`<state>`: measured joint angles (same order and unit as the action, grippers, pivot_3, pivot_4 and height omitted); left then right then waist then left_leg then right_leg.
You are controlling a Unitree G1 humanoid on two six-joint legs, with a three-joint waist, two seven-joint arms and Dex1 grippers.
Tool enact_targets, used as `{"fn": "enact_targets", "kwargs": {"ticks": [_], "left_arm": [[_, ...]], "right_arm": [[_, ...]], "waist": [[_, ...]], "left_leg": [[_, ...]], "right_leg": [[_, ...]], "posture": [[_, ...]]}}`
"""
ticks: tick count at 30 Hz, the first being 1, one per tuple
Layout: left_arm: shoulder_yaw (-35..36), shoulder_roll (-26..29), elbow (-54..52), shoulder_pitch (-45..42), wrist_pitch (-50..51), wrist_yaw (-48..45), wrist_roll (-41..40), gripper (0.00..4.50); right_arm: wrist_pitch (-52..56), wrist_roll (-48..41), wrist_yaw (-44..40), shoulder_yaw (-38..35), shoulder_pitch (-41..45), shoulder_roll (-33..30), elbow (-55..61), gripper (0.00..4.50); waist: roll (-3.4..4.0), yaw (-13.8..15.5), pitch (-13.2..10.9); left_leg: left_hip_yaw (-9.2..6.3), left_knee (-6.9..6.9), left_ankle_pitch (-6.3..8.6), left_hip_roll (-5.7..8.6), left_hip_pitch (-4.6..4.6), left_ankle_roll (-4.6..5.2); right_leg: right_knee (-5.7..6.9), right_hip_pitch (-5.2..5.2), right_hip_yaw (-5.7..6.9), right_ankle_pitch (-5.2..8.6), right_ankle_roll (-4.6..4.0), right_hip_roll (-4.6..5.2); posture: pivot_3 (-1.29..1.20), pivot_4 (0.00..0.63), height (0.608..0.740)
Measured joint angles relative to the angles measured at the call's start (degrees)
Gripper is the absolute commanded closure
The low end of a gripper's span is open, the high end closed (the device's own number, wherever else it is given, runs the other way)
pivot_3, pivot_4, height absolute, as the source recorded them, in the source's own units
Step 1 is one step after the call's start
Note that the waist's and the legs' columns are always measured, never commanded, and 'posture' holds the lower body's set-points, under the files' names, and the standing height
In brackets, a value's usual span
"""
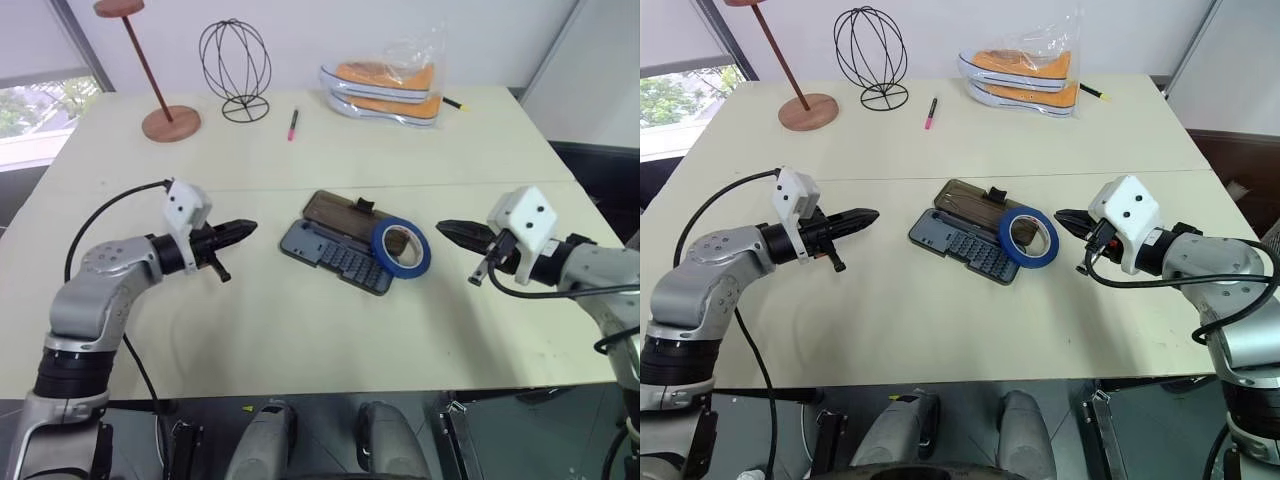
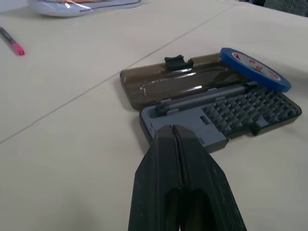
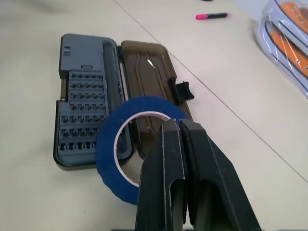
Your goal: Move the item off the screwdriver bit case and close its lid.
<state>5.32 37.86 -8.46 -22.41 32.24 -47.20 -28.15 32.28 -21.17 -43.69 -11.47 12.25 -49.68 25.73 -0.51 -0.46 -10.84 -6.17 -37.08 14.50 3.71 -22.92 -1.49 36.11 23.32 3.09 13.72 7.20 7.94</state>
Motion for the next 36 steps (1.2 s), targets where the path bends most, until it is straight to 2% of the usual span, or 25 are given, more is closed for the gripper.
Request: {"fn": "enact_targets", "kwargs": {"ticks": [14,16,18,24,28,36], "left_arm": [[-0.09,-1.06,-0.02,-0.21,-0.01,-0.01,0.15,4.50],[-0.08,-1.06,-0.01,-0.69,-0.02,-0.02,0.17,4.50],[-0.12,-1.06,0.01,-0.90,-0.02,-0.09,0.20,4.50],[-0.35,-1.45,0.12,-0.91,-0.08,-0.10,0.32,4.50],[-0.67,-1.96,0.88,-1.02,-0.29,-0.09,0.81,4.50],[-2.21,-3.40,1.43,-2.42,-1.26,0.09,1.99,4.50]], "right_arm": [[0.75,0.07,1.53,0.05,0.16,0.20,-0.01,4.43],[0.90,-0.19,1.70,0.10,0.36,0.65,0.00,3.91],[1.70,-1.34,1.63,0.09,0.53,1.26,0.15,3.15],[4.99,-2.90,3.21,1.03,0.55,2.53,3.45,0.10],[10.93,-3.89,6.29,3.70,0.55,4.14,5.16,0.04],[23.64,-6.16,16.35,11.35,4.61,15.99,7.19,0.04]], "waist": [[0.00,-0.01,0.00],[0.00,-0.01,0.00],[0.00,-0.04,0.00],[0.00,-0.01,0.00],[0.00,-0.04,0.00],[0.00,-0.11,0.00]], "left_leg": [[0.00,0.00,0.00,-0.01,0.00,0.00],[0.00,0.00,0.00,-0.01,0.00,0.00],[0.00,0.00,0.00,-0.01,0.00,0.00],[0.00,0.00,0.00,-0.01,-0.01,0.00],[0.00,0.00,0.00,-0.01,-0.03,0.00],[-0.01,-0.01,0.00,-0.03,-0.07,-0.01]], "right_leg": [[0.01,0.01,0.00,0.00,0.00,-0.01],[0.01,0.01,0.00,0.00,0.00,-0.01],[0.00,0.01,0.00,0.00,0.00,-0.01],[0.01,0.02,0.00,0.00,0.00,0.00],[0.01,0.04,0.00,0.00,0.00,-0.01],[0.02,0.11,-0.01,-0.02,-0.03,-0.04]], "posture": [[0.00,0.150,0.740],[0.00,0.150,0.740],[0.00,0.150,0.740],[0.00,0.150,0.740],[0.00,0.150,0.740],[0.00,0.150,0.740]]}}
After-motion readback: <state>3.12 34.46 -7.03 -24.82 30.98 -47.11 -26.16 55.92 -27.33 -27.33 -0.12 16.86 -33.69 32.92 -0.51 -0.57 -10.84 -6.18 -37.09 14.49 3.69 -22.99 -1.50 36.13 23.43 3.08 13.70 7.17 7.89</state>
